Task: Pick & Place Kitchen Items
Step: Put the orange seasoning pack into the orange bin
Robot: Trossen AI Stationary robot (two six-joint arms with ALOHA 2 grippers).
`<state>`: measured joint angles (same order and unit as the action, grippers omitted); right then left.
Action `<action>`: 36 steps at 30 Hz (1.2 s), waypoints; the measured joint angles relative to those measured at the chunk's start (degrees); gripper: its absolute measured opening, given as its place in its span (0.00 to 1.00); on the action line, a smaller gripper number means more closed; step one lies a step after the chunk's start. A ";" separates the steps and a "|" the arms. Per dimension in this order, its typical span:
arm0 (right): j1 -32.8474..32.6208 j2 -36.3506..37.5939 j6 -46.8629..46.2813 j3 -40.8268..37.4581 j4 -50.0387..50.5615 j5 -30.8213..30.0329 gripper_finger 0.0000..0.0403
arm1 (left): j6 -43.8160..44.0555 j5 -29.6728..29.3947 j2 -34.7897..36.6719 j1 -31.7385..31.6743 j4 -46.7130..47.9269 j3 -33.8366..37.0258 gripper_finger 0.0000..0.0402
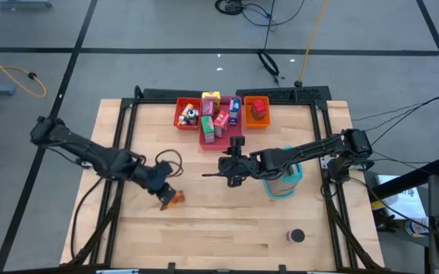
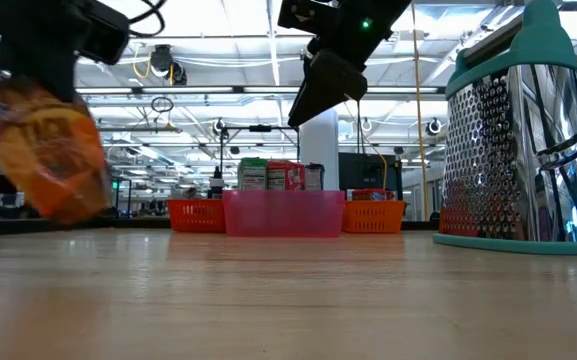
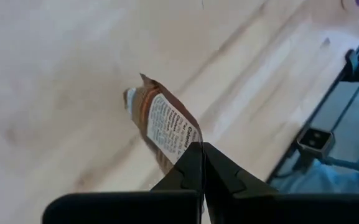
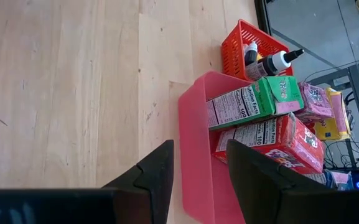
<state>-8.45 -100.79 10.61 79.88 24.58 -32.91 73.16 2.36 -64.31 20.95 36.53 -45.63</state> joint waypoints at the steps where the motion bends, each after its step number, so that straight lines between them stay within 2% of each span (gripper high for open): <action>1: 0.00 0.00 0.00 0.00 0.00 0.00 0.35 | -1.86 0.01 0.00 -1.15 -0.03 0.00 0.00; 9: 0.00 0.00 -0.02 0.00 -0.20 0.11 0.35 | -14.20 0.08 -0.02 -8.79 -3.02 0.00 0.00; 17: 0.11 0.00 0.63 0.00 -5.16 0.43 0.35 | -21.95 -0.36 -0.02 -12.29 -5.62 0.00 0.00; 19: 0.17 0.02 0.98 0.01 -7.86 4.52 0.35 | -23.78 -1.00 -0.02 -12.72 -6.55 0.00 0.00; 23: 0.52 0.02 1.41 0.02 -12.68 19.27 0.35 | -28.58 -2.50 -0.24 -13.03 -9.02 0.01 0.00; 25: 0.59 0.02 1.99 0.02 -14.60 24.31 0.35 | -30.35 -3.34 -0.33 -13.01 -10.42 0.00 0.00; 33: 0.61 0.02 4.04 0.02 -19.99 26.03 0.35 | -37.16 -5.06 -1.74 -13.01 -16.85 0.00 0.00; 36: 0.61 -0.41 4.52 0.06 -20.45 30.06 0.35 | -40.01 -5.01 -2.93 -13.01 -20.53 -0.02 0.00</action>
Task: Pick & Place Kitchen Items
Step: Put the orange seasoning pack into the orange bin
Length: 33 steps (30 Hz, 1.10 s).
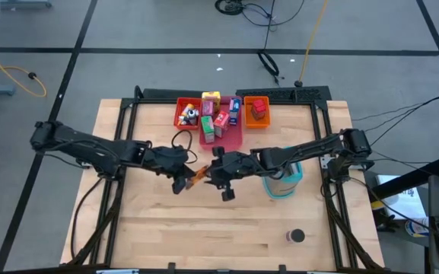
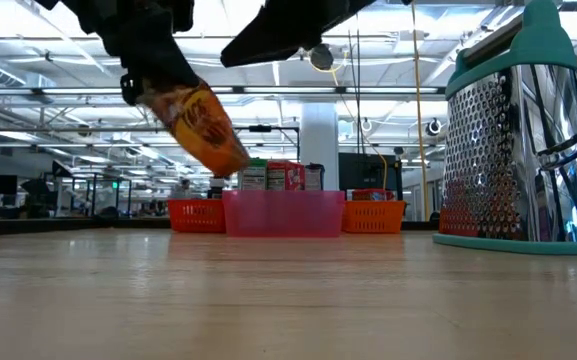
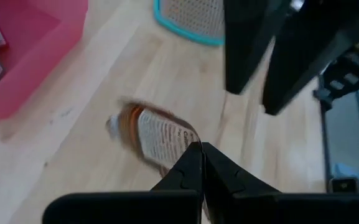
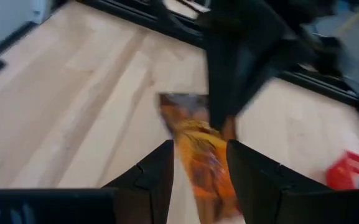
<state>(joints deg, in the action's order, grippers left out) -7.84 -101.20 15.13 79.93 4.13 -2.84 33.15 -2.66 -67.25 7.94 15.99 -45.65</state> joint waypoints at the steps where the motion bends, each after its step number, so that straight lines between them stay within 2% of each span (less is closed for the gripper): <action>1: 0.00 -0.45 0.46 0.02 -0.14 0.77 0.35 | -0.74 0.00 -0.22 0.00 0.23 0.00 0.00; 12: 0.49 -3.91 1.53 -0.05 -5.68 1.16 0.35 | -3.72 -0.05 -2.69 0.18 -3.25 0.05 0.00; 17: 0.72 -3.81 2.92 -0.04 -5.99 -4.74 0.35 | -3.70 1.07 -3.67 1.14 -2.89 0.11 0.00; 20: 0.76 -3.81 3.05 -0.04 -6.04 -3.66 0.35 | -3.95 1.10 -3.94 1.60 -3.58 0.00 0.00; 25: 0.66 -3.81 2.97 -0.37 -5.03 1.54 0.35 | -4.92 1.05 -3.93 1.92 -4.16 0.02 0.00; 33: 0.89 -3.85 2.42 -2.72 -6.61 1.58 0.35 | -5.68 1.05 -3.93 1.95 -4.37 0.02 0.00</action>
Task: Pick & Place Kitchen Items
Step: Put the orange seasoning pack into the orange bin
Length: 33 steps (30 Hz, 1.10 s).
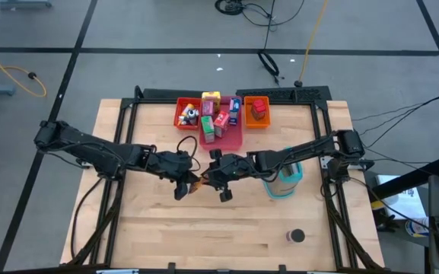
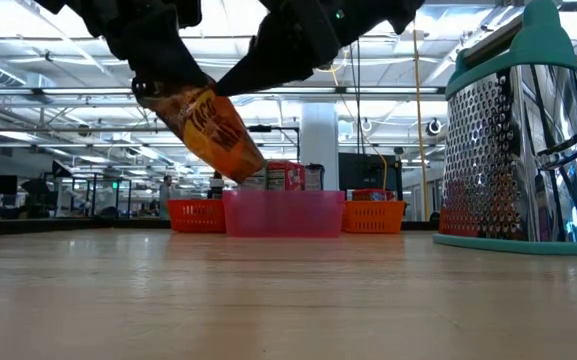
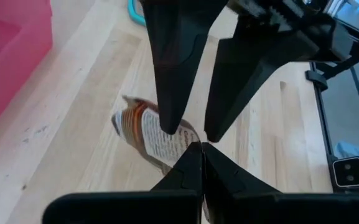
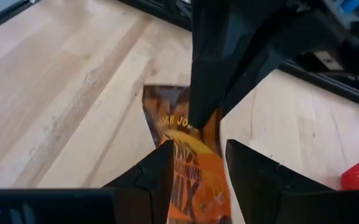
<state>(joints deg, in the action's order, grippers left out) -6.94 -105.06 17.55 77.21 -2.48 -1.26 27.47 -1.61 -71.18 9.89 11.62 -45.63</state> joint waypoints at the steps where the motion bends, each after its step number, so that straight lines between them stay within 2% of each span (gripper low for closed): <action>1: 0.02 0.00 -0.14 -0.20 -0.02 -0.02 0.35 | -0.08 0.02 0.00 0.00 -0.16 0.00 0.00; 8: 0.22 0.00 0.07 -1.64 -3.50 0.06 0.32 | -0.87 0.00 0.00 0.00 -1.66 0.00 0.00; 11: 0.22 0.00 -0.01 -1.64 -3.06 2.22 0.28 | -1.36 0.05 0.00 0.00 -2.33 0.00 0.00; 14: 0.24 -0.85 -0.10 -1.64 -3.52 3.29 0.20 | -1.95 0.07 0.00 0.03 -2.34 0.00 0.00; 19: 0.43 -1.25 0.38 -1.81 -2.75 2.78 0.02 | -2.30 -0.03 0.03 -0.02 -2.49 0.00 0.00; 33: 1.03 -1.20 -1.26 -1.75 -2.35 2.43 0.00 | -2.80 -2.37 0.07 -0.11 -2.81 0.00 0.01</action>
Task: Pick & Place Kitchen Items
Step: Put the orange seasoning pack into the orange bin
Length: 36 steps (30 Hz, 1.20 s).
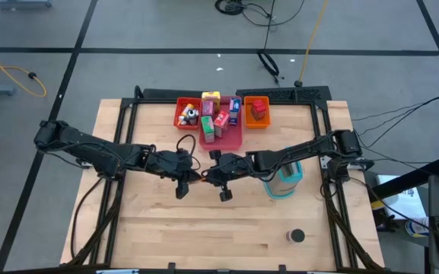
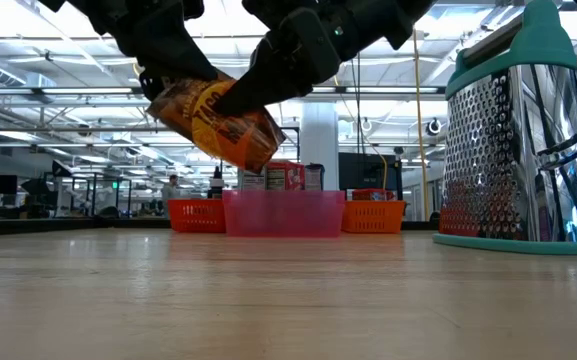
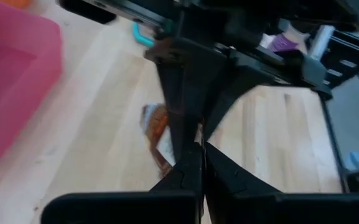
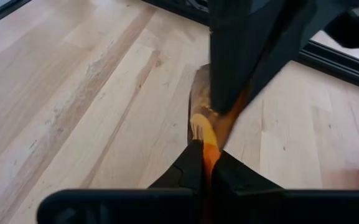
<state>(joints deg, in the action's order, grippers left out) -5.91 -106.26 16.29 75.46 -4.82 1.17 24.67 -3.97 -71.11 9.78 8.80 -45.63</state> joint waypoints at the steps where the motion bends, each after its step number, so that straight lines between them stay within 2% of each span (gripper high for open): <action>1: 0.00 0.00 -0.25 0.02 0.14 -0.06 0.00 | 0.10 -1.02 0.00 -0.02 -0.14 0.00 0.01; 5: 0.09 0.19 -0.17 0.07 1.58 -4.35 0.00 | 0.95 -3.90 0.01 -1.06 0.03 0.00 0.07; 8: 0.32 1.85 0.31 0.03 4.16 -7.01 0.00 | 0.84 -4.69 0.55 -2.25 0.47 0.00 0.16; 13: 1.00 4.02 0.02 -0.07 7.67 -7.81 0.00 | -2.11 -5.74 2.54 -4.69 0.34 0.00 0.31; 18: 1.79 6.50 0.26 0.00 11.57 -13.62 0.00 | -2.25 -6.53 5.01 -6.40 0.21 0.00 0.41; 22: 3.15 8.76 0.87 0.01 14.48 -16.43 0.00 | -2.14 -7.24 5.81 -6.63 0.26 0.00 0.45; 29: 8.61 15.45 1.00 -1.58 14.80 -16.40 0.00 | -1.71 -7.21 5.38 -5.88 0.54 0.00 0.46; 31: 10.57 18.39 0.50 -4.80 13.21 -16.44 0.00 | -1.70 -7.22 5.39 -5.51 0.38 0.02 0.46; 36: 15.32 27.53 -2.15 -17.49 0.46 -16.38 0.00 | -2.02 -10.31 5.40 -3.93 0.28 0.02 0.46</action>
<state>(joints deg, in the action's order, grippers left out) 9.41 -78.73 14.14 57.98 -4.37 -15.20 22.65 -14.28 -65.71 5.85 9.08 -45.60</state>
